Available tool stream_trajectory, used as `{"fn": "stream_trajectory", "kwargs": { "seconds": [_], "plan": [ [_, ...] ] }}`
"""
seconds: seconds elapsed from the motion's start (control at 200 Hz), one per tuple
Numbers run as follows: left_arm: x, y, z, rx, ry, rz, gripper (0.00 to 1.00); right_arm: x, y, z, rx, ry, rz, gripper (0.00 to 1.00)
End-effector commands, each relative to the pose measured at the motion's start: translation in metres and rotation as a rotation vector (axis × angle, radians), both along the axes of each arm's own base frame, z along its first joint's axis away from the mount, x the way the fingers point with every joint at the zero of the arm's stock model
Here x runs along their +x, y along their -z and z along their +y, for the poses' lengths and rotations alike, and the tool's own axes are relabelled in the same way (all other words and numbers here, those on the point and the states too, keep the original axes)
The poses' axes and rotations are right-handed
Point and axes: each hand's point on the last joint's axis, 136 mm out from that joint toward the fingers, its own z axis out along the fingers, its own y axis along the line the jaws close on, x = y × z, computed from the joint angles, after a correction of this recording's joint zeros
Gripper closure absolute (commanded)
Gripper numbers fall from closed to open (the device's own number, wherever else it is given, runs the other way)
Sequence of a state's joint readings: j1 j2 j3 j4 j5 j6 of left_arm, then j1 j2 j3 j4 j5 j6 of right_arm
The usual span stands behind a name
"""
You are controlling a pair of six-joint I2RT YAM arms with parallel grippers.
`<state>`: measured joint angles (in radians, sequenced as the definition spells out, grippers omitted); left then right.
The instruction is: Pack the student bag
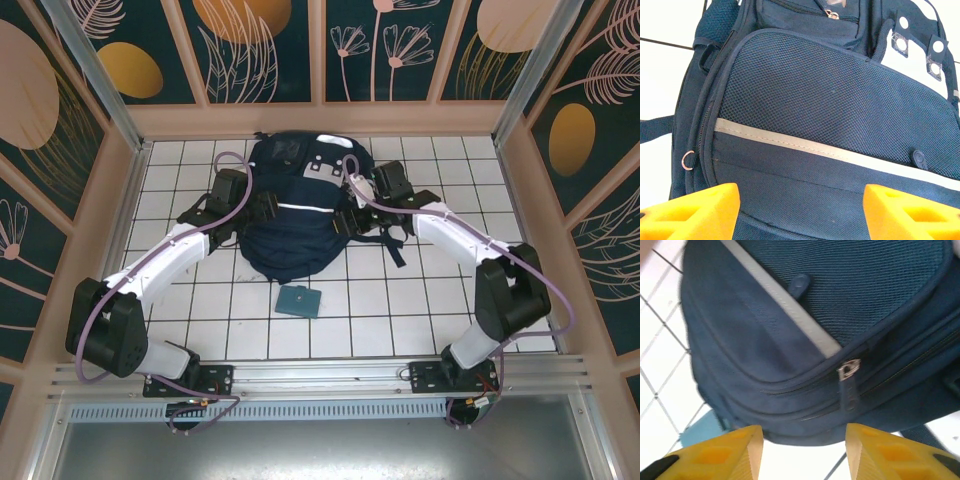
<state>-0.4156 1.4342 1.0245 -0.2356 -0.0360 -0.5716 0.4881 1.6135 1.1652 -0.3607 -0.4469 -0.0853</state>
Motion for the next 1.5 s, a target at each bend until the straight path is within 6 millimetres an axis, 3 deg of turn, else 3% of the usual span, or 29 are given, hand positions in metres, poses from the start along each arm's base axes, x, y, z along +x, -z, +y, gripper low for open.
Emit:
{"fn": "stream_trajectory", "kwargs": {
  "seconds": [0.0, 0.3, 0.46, 0.571, 0.701, 0.791, 0.816, 0.951, 1.181, 1.286, 1.416, 1.496],
  "plan": [
    [0.000, -0.005, 0.002, -0.013, -0.019, -0.011, 0.33, 0.013, 0.023, -0.001, -0.089, -0.015, -0.028, 0.58],
    [-0.003, -0.005, 0.002, -0.024, -0.023, 0.002, 0.33, 0.030, 0.028, 0.007, -0.116, -0.033, -0.070, 0.64],
    [-0.007, -0.004, 0.014, 0.007, -0.073, 0.009, 0.31, 0.037, 0.027, 0.006, -0.132, -0.021, -0.091, 0.69],
    [-0.007, -0.005, 0.022, 0.022, -0.099, 0.003, 0.29, 0.039, 0.025, 0.007, -0.132, -0.024, -0.103, 0.76],
    [-0.006, -0.001, 0.030, -0.003, -0.127, 0.018, 0.27, 0.036, 0.024, 0.010, -0.120, -0.051, -0.090, 0.91],
    [-0.002, 0.004, 0.037, -0.062, -0.160, 0.037, 0.27, 0.033, 0.023, 0.009, -0.121, -0.047, -0.087, 0.99],
    [-0.006, 0.016, 0.041, -0.071, -0.168, 0.062, 0.27, 0.032, 0.023, 0.008, -0.122, -0.043, -0.088, 1.00],
    [-0.002, 0.030, 0.037, -0.157, -0.156, 0.079, 0.23, 0.019, 0.020, 0.005, -0.116, -0.043, -0.088, 1.00],
    [0.011, 0.036, 0.017, -0.246, -0.114, 0.091, 0.23, -0.006, 0.027, 0.010, -0.102, -0.078, -0.040, 1.00],
    [0.012, 0.040, 0.003, -0.313, -0.066, 0.109, 0.24, -0.032, 0.029, 0.027, -0.082, -0.137, -0.035, 1.00],
    [0.012, 0.043, -0.004, -0.351, -0.042, 0.115, 0.27, -0.050, 0.024, 0.039, -0.048, -0.149, -0.040, 1.00],
    [0.010, 0.040, -0.013, -0.394, -0.004, 0.110, 0.29, -0.062, 0.017, 0.057, -0.016, -0.175, -0.050, 1.00]
  ]
}}
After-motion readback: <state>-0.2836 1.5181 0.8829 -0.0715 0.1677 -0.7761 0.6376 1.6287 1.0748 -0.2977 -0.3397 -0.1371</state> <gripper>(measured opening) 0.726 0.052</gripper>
